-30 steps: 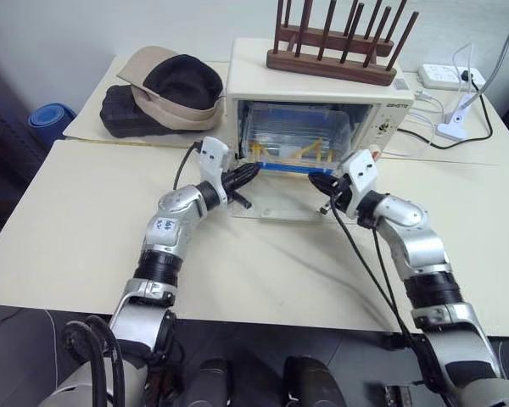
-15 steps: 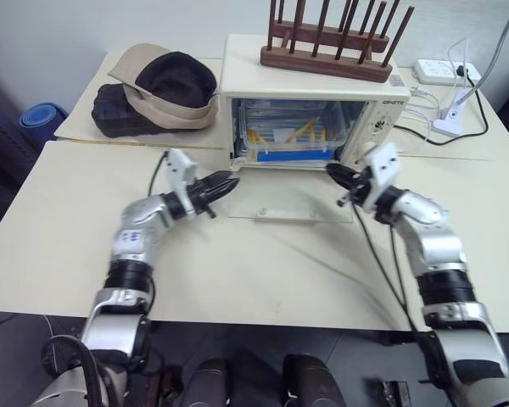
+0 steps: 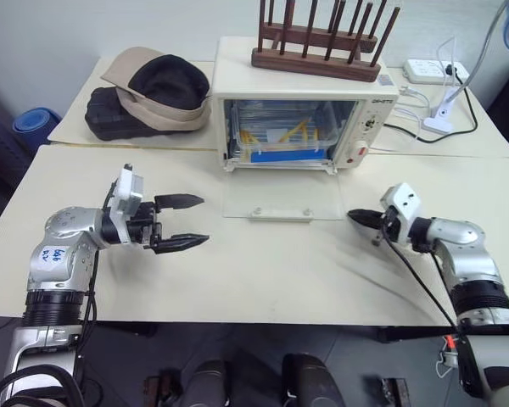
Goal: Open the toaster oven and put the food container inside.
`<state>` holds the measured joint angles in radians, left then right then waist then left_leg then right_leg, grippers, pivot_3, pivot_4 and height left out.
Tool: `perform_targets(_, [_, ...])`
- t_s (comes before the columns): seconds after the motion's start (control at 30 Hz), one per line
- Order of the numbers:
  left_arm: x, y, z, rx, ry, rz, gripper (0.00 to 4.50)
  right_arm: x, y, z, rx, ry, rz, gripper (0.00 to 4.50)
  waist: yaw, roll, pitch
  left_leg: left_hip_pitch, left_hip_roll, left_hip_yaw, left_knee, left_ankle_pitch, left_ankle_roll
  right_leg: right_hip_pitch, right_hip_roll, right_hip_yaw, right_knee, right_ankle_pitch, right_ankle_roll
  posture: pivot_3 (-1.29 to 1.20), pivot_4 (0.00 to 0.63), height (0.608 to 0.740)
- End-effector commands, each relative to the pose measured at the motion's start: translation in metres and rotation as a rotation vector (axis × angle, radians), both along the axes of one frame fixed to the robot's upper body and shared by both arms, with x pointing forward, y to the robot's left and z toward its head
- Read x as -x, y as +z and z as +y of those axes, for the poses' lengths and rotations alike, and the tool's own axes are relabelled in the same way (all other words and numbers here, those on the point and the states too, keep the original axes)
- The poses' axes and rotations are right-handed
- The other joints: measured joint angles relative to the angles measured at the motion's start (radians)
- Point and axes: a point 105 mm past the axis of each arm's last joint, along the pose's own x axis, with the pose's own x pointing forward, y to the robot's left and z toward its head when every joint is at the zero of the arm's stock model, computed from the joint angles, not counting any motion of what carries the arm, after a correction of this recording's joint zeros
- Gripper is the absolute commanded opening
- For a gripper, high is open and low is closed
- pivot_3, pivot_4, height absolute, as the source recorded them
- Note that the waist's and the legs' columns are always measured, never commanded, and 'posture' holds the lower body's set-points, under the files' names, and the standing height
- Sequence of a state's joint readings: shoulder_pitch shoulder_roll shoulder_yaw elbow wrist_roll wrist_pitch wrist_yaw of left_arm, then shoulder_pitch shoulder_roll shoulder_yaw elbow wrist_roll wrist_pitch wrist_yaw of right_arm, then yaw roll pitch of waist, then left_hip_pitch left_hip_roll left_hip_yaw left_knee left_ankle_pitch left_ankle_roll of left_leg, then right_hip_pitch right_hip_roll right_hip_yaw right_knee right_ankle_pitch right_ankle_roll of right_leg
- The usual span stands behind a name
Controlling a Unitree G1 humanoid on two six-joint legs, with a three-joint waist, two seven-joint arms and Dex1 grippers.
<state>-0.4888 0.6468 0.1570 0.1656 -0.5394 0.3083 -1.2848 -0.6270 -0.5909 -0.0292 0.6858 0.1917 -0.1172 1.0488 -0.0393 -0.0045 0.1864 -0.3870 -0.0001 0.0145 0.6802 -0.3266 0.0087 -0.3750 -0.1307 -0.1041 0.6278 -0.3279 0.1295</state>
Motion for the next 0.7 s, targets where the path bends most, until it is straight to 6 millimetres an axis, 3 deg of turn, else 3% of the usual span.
perform_targets(0.03, [-0.001,0.015,0.009,0.086,0.076,-0.034,4.48,-0.006,0.044,0.008,-0.133,0.022,-0.169,0.00,0.003,0.001,0.001,0.000,-0.001,0.000,0.000,0.000,0.000,0.000,0.000,0.000,0.000,0.000,0.000,0.00,0.150,0.740])
perform_targets(0.23, [-0.019,0.021,0.028,0.155,0.273,-0.092,4.48,0.000,0.121,0.017,-0.522,0.067,-0.379,0.00,0.011,0.001,0.001,-0.001,-0.002,-0.002,0.001,0.000,0.000,0.000,-0.001,0.000,0.000,0.000,0.000,0.00,0.150,0.740])
perform_targets(0.33, [-0.020,0.011,0.036,0.072,0.320,-0.137,4.48,0.014,0.138,0.020,-0.587,0.111,-0.386,0.00,0.017,0.001,0.001,-0.001,-0.003,-0.005,0.000,0.000,0.000,0.000,-0.001,-0.001,0.001,0.000,0.000,0.00,0.150,0.740])
perform_targets(0.4, [-0.016,0.000,0.041,-0.009,0.328,-0.149,4.50,0.034,0.128,0.030,-0.466,0.193,-0.362,0.56,0.020,0.001,0.001,-0.001,-0.003,-0.005,0.000,0.000,0.000,0.000,-0.002,-0.001,0.000,0.000,0.000,0.00,0.150,0.740])
perform_targets(0.5, [-0.006,-0.018,0.049,-0.127,0.323,-0.154,4.50,0.067,0.095,0.038,-0.233,0.309,-0.309,1.53,0.027,0.001,0.001,-0.001,-0.004,-0.004,-0.003,-0.001,0.001,0.000,-0.002,-0.001,0.000,0.000,0.000,0.00,0.150,0.740])
perform_targets(0.6, [0.007,-0.033,0.057,-0.208,0.307,-0.140,4.50,0.092,0.062,0.028,-0.076,0.370,-0.225,2.61,0.036,0.002,0.001,-0.001,-0.004,-0.002,-0.003,-0.001,0.001,0.000,-0.002,-0.001,-0.001,0.000,0.000,0.00,0.150,0.740])
perform_targets(0.7, [0.019,-0.045,0.063,-0.246,0.304,-0.111,4.50,0.106,0.040,0.011,-0.018,0.354,-0.163,3.70,0.037,0.002,0.001,0.000,-0.003,0.001,0.000,-0.001,0.001,0.001,-0.003,0.000,-0.001,0.000,0.000,0.00,0.150,0.740])
